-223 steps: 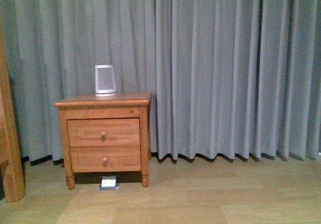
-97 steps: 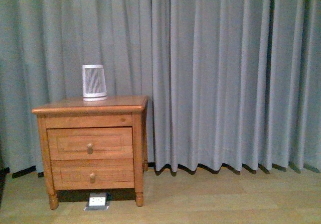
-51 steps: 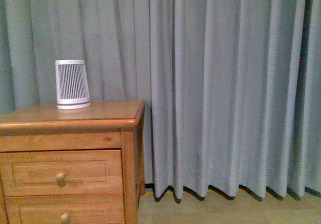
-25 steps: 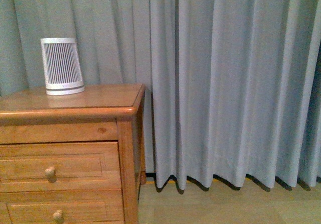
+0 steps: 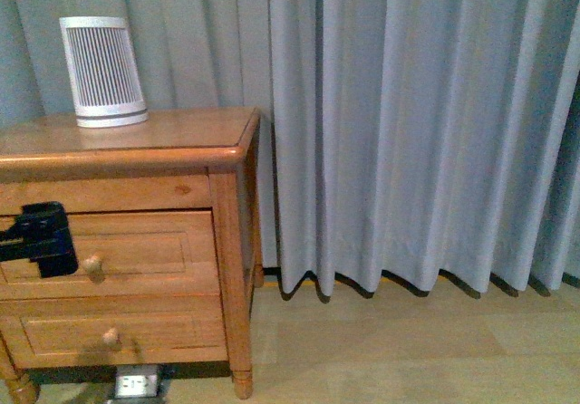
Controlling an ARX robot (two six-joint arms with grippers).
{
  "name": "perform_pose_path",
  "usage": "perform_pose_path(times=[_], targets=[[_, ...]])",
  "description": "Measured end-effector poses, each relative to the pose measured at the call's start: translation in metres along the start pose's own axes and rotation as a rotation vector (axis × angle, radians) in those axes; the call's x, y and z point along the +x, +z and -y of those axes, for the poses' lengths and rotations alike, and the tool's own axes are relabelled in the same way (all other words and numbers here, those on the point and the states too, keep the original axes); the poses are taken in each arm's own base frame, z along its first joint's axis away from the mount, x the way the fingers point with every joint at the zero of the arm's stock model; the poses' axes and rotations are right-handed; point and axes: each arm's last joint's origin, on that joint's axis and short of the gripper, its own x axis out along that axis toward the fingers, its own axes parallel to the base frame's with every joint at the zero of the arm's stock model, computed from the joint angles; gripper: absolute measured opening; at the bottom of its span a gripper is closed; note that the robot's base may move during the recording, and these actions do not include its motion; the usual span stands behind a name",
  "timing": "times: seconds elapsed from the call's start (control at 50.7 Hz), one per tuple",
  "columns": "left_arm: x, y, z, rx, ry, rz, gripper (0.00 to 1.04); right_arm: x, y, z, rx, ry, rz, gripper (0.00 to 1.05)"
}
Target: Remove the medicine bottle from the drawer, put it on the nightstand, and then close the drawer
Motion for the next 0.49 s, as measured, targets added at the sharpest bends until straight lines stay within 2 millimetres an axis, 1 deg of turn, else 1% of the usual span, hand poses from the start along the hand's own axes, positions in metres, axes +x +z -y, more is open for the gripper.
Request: perform_pose_path(times=[0.079,0.197,0.276,0.336,0.493], targets=[[0.025,-0.021,0.002,0.005,-0.014,-0.023,0.98,0.0,0.0,0.0,0.0,0.0,0.0,0.98],[0.045,-0.038,0.002,0.008,-0.034,-0.037,0.98,0.0,0.0,0.0,0.0,0.0,0.0,0.98],[0.067,-0.051,0.0,0.031,-0.043,-0.038,0.98,0.0,0.0,0.0,0.0,0.0,0.0,0.98],[0.081,-0.058,-0.005,0.037,-0.024,-0.044,0.98,0.0,0.0,0.0,0.0,0.0,0.0,0.98],[0.103,-0.064,-0.017,0.053,0.0,-0.049,0.98,0.0,0.0,0.0,0.0,0.0,0.0,0.98]])
